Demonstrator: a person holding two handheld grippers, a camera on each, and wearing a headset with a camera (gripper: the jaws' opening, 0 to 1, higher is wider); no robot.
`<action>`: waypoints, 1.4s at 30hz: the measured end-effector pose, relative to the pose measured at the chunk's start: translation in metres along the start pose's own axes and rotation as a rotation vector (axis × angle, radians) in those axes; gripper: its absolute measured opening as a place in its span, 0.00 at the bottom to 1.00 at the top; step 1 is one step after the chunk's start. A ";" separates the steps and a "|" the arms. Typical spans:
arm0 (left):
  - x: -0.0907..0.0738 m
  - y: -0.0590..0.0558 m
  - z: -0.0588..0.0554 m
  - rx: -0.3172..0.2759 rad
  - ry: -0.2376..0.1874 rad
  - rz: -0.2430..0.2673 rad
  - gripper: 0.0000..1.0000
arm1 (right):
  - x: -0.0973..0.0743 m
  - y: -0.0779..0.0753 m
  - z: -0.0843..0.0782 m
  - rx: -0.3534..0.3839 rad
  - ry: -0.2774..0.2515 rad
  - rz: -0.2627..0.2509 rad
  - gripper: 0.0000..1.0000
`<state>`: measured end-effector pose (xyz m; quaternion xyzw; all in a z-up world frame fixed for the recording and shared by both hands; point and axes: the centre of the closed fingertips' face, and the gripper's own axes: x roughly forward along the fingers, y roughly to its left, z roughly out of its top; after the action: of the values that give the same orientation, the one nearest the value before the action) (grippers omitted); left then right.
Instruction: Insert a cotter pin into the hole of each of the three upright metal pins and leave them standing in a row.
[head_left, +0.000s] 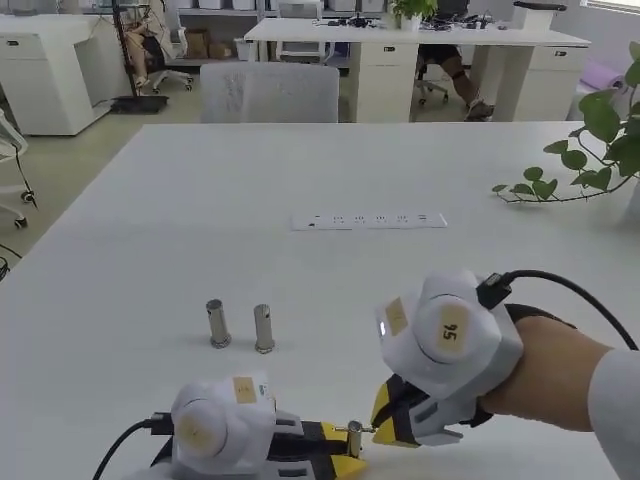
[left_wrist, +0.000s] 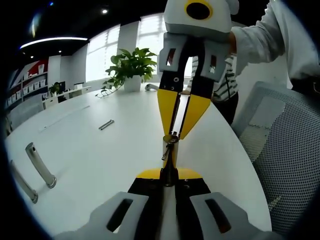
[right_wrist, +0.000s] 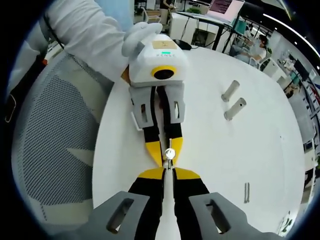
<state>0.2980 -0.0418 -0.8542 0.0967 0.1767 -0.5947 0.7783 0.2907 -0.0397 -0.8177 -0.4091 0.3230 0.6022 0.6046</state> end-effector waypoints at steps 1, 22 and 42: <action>0.000 0.000 0.000 0.000 0.001 -0.001 0.06 | 0.000 0.000 0.000 0.001 -0.002 0.000 0.08; 0.001 0.000 0.000 -0.002 -0.002 -0.002 0.06 | 0.002 0.000 0.007 -0.039 0.000 -0.001 0.05; 0.001 0.001 0.000 -0.002 -0.004 -0.002 0.06 | 0.005 0.003 0.003 0.056 -0.051 0.004 0.15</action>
<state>0.2989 -0.0422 -0.8550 0.0945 0.1759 -0.5953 0.7783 0.2880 -0.0345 -0.8212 -0.3760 0.3251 0.6043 0.6227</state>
